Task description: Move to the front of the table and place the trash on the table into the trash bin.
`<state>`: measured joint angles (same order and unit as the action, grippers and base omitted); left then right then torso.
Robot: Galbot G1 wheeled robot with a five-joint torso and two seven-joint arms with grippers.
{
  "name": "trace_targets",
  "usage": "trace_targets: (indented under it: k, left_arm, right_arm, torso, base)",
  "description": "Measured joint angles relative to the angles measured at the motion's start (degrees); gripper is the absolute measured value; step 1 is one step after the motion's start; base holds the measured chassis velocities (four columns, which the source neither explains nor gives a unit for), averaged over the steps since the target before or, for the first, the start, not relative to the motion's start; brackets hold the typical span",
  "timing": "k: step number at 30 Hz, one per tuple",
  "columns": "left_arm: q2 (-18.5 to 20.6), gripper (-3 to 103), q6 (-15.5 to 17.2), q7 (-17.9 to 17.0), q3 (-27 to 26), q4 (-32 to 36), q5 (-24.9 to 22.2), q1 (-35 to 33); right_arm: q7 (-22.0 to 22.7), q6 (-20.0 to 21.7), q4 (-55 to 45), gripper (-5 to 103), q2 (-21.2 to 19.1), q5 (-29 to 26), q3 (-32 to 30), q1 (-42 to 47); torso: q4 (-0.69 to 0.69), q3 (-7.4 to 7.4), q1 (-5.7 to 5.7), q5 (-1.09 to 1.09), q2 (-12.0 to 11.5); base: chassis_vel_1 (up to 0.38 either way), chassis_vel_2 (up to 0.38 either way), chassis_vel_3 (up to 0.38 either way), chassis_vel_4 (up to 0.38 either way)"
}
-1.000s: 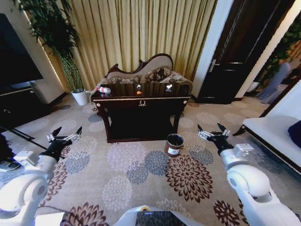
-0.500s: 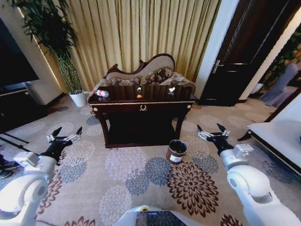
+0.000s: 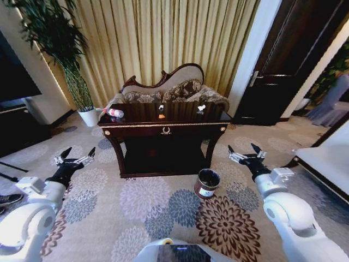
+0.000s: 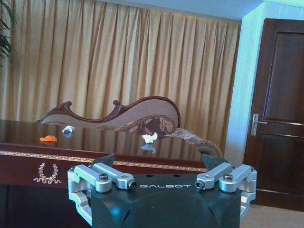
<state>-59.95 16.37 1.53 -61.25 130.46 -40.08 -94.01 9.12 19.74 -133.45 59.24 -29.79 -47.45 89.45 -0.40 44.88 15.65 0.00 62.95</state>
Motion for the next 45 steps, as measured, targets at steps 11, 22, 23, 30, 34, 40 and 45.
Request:
trace_targets:
  k: [11,22,23,30,34,40,45]
  left_arm:
    - [-0.06,100,-0.32,0.31,-0.02,-0.26,0.03,-0.05]
    - [-0.32,100,-1.03,0.77,-0.25,-0.65,0.03,-0.39]
    - [-0.32,100,-1.07,0.79,-0.25,-0.67,0.03,-0.41]
    - [-0.3,100,-1.47,1.2,-0.44,-0.89,0.03,-0.6]
    - [-0.24,100,-1.77,1.43,-0.66,-1.02,-0.02,-0.79]
    - [-0.22,100,-2.24,1.77,-0.8,-1.23,-0.1,-0.99]
    - [-0.44,100,-2.45,1.96,-0.79,-1.44,-0.12,-1.02]
  right_arm:
    - [-0.12,0.04,-0.37,100,0.37,-0.01,0.05,0.31]
    - [-0.16,0.06,-0.92,100,0.63,0.06,0.09,0.89]
    - [-0.16,0.06,-0.96,100,0.64,0.08,0.08,0.95]
    - [-0.28,0.07,-1.45,100,1.16,0.37,0.04,1.55]
    - [-0.36,0.08,-1.72,100,1.48,0.59,0.04,1.84]
    - [-0.39,0.08,-2.15,100,1.68,0.8,-0.02,2.31]
    - [-0.4,0.09,-2.4,100,1.68,0.87,-0.04,2.6]
  torso:
    - [0.0,0.0,0.0,0.0,0.0]
    - [0.0,0.0,0.0,0.0,0.0]
    - [0.0,0.0,0.0,0.0,0.0]
    - [0.0,0.0,0.0,0.0,0.0]
    - [0.0,0.0,0.0,0.0,0.0]
    - [0.0,0.0,0.0,0.0,0.0]
    - [-0.01,0.0,0.0,-0.01,0.0]
  base:
    - [-0.138,0.135,0.128,-0.146]
    - [-0.142,0.133,0.135,-0.132]
    - [-0.15,0.162,0.17,-0.147]
    - [-0.172,0.156,0.167,-0.151]
    - [-0.152,0.161,0.151,-0.156]
    - [-0.139,0.142,0.142,-0.147]
    - [-0.145,0.145,0.141,-0.143]
